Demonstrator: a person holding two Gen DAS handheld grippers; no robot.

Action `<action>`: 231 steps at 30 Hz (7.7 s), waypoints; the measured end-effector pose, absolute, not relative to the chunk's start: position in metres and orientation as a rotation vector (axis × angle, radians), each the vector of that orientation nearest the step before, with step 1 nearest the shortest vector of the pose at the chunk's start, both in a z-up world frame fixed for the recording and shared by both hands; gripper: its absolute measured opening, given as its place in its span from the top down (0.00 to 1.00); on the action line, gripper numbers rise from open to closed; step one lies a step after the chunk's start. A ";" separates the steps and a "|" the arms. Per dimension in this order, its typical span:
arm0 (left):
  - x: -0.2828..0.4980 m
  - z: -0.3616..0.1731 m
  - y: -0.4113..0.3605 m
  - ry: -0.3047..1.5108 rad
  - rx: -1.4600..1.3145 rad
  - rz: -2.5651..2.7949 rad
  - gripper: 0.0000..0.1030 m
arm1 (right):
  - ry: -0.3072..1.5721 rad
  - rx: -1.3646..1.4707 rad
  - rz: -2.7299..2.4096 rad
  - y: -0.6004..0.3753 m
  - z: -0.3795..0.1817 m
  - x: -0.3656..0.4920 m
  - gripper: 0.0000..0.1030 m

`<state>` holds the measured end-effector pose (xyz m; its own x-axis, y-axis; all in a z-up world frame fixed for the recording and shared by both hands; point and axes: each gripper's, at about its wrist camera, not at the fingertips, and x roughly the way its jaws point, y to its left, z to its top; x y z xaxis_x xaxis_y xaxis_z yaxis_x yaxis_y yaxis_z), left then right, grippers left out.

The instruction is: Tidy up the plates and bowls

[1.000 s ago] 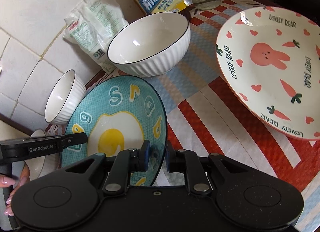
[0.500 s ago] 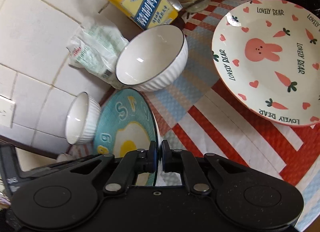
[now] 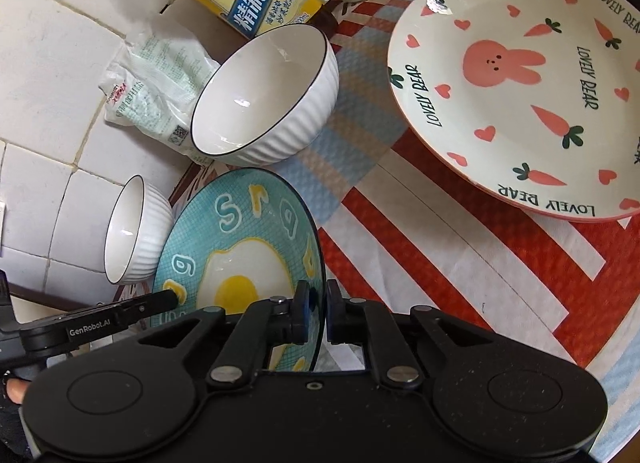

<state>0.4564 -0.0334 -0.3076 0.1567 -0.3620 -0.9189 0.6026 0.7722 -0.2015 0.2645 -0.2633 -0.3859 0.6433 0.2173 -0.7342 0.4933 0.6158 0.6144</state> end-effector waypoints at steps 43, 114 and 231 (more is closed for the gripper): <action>0.315 -0.209 0.069 1.169 0.106 -0.603 0.85 | 0.949 0.839 0.019 -0.222 -0.291 0.180 0.88; 0.286 -0.299 0.098 1.404 -0.048 -0.527 0.84 | 1.022 0.620 -0.143 -0.161 -0.341 0.138 0.83; 0.191 -0.194 -0.216 0.865 0.015 -0.431 0.19 | 0.580 0.066 0.084 -0.439 -0.259 0.104 0.29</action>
<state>0.1912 -0.2165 -0.1943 0.5678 -0.3612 -0.7397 0.3734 0.9138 -0.1597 0.1042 -0.4394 -0.2593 0.8334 0.0977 -0.5439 -0.0602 0.9944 0.0863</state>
